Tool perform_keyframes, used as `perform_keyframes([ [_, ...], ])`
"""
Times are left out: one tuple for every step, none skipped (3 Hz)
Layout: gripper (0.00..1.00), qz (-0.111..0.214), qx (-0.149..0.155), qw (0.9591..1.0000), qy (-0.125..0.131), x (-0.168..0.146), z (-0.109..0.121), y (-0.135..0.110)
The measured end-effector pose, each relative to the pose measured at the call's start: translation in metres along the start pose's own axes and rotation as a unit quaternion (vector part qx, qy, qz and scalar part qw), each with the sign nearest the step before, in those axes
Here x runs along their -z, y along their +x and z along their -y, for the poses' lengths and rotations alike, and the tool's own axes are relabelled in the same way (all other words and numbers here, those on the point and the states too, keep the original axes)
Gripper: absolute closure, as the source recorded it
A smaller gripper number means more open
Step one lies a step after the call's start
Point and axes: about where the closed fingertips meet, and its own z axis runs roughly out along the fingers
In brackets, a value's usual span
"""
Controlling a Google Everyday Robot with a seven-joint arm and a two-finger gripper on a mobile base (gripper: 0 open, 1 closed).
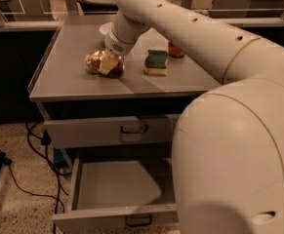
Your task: Pick orange can from middle drawer and place on counter
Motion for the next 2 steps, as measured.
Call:
perform_keyframes([
  [0.00,-0.011,-0.001,0.9999,0.010,0.006,0.003,-0.002],
  [0.00,-0.019,-0.002,0.9994,0.031,0.024,0.008,-0.005],
])
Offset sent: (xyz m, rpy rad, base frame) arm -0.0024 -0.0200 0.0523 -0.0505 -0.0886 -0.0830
